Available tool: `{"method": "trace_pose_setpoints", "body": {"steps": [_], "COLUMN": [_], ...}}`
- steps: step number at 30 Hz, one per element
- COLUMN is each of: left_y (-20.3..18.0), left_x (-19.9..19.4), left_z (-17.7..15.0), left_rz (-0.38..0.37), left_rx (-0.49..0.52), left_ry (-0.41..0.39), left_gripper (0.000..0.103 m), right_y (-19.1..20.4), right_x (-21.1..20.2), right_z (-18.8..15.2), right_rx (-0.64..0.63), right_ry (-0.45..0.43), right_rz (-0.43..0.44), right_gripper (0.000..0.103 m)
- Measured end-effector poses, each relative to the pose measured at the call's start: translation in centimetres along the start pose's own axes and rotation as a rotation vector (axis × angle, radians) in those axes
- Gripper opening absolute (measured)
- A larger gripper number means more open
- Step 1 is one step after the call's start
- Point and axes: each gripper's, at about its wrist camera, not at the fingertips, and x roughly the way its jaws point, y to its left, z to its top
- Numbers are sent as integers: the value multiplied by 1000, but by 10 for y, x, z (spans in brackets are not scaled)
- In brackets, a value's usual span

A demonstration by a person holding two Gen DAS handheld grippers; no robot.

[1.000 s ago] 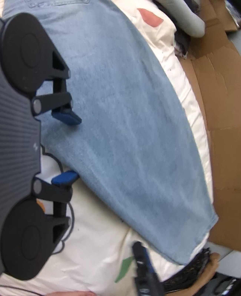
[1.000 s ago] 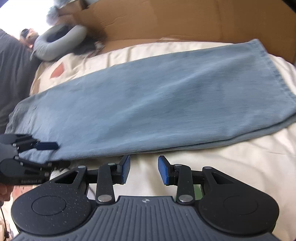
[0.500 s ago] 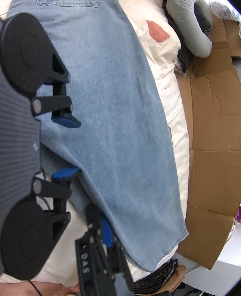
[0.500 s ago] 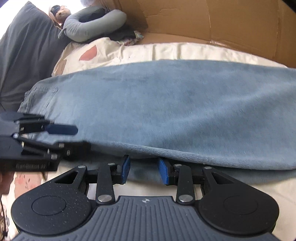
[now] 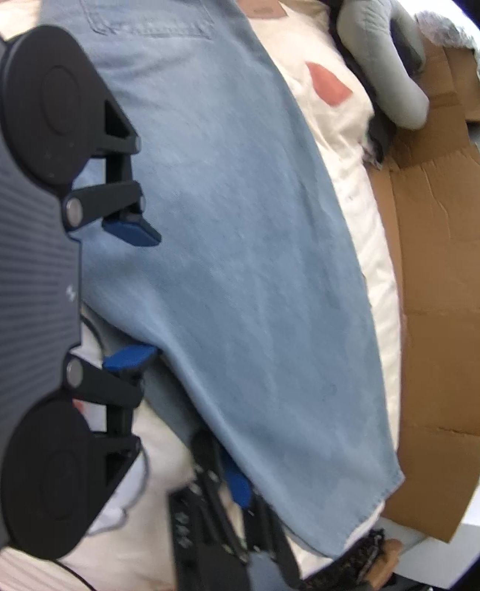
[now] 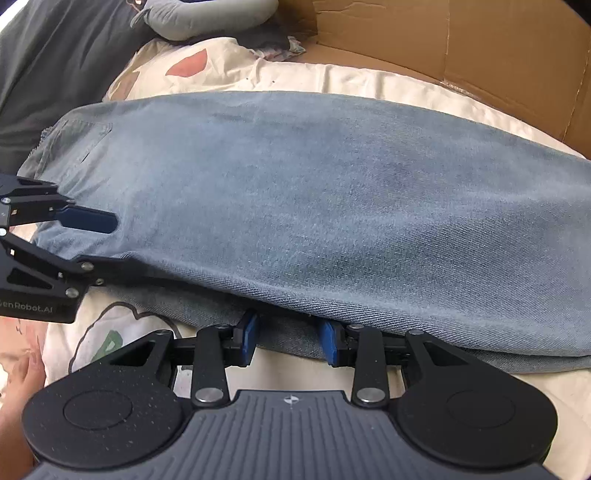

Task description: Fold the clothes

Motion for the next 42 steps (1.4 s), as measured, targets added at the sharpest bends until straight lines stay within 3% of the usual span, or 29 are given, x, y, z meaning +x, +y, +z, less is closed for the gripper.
{"method": "trace_pose_setpoints", "body": {"steps": [9,18,22,25,29,34,37,38,42], "left_y": [27,50,63,76,92,105,109,110,110], "left_x": [-9,-21,-29,-32,-25,-16,-17,-19,-28], "left_z": [-38,-60,-65,-66,-73,-84,-89,-91,-93], "left_rz": [129,267,356,387,358,295,231,208,185], "left_rx": [-47,-75,-153,-216,-334,-456,-505,-512,-491], "left_ry": [51,43,8,9,66,65,41,34,48], "left_gripper": [67,68,68,74,75,75,60,49,28], "right_y": [0,-3,-5,-6,-6,-7,-11,-12,-17], "right_x": [0,-1,-1,-2,-1,-2,-3,-3,-4], "right_z": [-1,-4,-4,-4,-4,-4,-5,-5,-7], "right_rx": [0,3,22,23,16,23,42,48,73], "right_ry": [1,-2,1,0,0,-1,2,3,6], "right_rz": [6,17,24,29,30,34,43,46,58], "right_gripper": [41,41,41,41,41,41,41,40,36]}}
